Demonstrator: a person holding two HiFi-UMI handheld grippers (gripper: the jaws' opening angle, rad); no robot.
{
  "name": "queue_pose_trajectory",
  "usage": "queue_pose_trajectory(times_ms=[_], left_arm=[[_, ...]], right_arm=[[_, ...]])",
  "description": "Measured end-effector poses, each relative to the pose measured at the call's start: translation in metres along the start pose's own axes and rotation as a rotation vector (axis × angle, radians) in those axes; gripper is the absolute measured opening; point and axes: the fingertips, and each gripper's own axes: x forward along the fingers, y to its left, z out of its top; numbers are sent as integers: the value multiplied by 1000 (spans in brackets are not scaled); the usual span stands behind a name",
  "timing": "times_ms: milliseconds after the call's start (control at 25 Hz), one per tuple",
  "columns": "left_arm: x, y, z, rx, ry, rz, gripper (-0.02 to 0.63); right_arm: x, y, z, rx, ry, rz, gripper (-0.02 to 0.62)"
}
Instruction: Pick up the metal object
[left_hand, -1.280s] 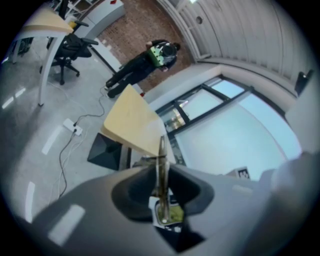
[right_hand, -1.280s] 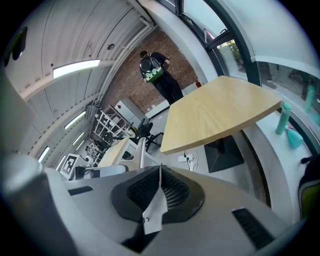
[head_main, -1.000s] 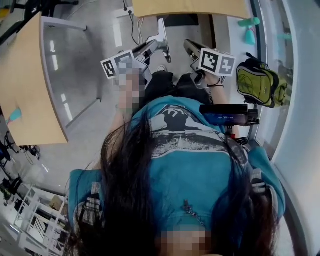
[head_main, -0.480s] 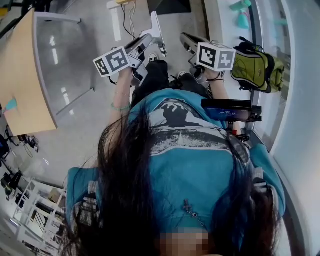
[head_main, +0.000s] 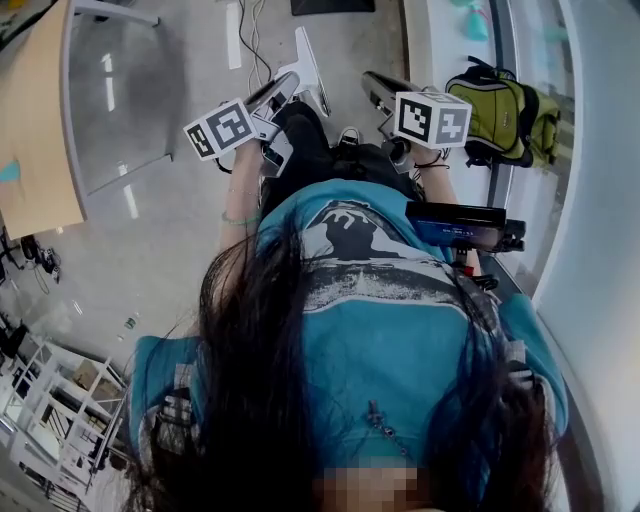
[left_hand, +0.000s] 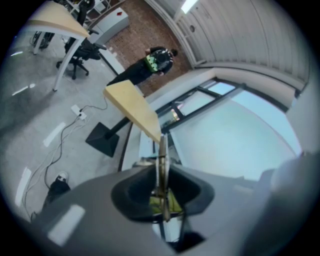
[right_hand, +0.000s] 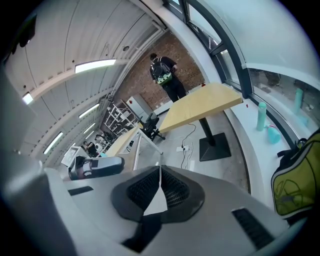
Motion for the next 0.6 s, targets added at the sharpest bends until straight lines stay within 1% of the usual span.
queue_pose_trajectory(times_ms=[120, 280, 400, 600], left_arm=[[-12, -5, -19, -6, -19, 8, 80], [-26, -10, -34, 2, -43, 22, 80], [-32, -11, -39, 7, -62, 35, 80], [-36, -12, -38, 3, -74, 39, 80]], right_arm=[[-12, -1, -14, -3, -2, 8, 20], [-21, 3, -24, -15, -9, 28, 18], [-24, 6, -27, -28, -12, 47, 18], [-27, 8, -28, -28, -7, 49, 18]])
